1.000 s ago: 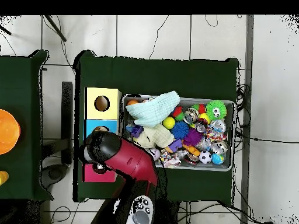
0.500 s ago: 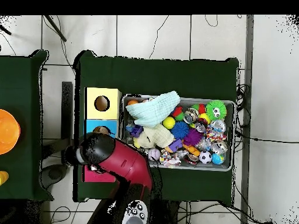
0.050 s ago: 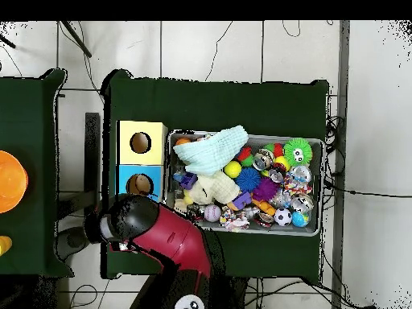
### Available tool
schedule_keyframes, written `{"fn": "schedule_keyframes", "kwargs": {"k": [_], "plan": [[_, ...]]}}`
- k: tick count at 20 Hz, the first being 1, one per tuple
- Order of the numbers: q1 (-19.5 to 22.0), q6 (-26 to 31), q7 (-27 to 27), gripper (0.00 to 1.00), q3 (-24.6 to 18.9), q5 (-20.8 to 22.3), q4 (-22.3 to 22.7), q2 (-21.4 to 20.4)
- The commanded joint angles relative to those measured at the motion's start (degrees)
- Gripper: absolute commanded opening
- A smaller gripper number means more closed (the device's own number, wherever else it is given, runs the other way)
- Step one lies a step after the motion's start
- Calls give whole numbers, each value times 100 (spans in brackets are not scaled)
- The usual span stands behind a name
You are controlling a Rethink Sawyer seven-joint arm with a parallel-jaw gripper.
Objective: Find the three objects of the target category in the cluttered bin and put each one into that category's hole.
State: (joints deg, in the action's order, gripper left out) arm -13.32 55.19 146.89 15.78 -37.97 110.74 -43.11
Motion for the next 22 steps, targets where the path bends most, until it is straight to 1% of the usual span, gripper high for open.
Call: {"fn": "schedule_keyframes", "kwargs": {"k": [1, 6, 11, 14, 16, 17, 20, 22], "plan": [[83, 326, 664, 0, -366, 31, 732, -148], [92, 183, 635, 0, -436, 42, 740, -111], [129, -206, 541, 0, -519, 82, 642, 250], [149, -453, 441, 0, -526, 128, 604, 392], [140, -634, 405, 0, -491, 208, 529, 506], [117, -749, 374, 0, -447, 324, 434, 600], [128, -781, 340, 0, -437, 385, 359, 698], [112, -867, 307, 0, -385, 532, 286, 712]]}}
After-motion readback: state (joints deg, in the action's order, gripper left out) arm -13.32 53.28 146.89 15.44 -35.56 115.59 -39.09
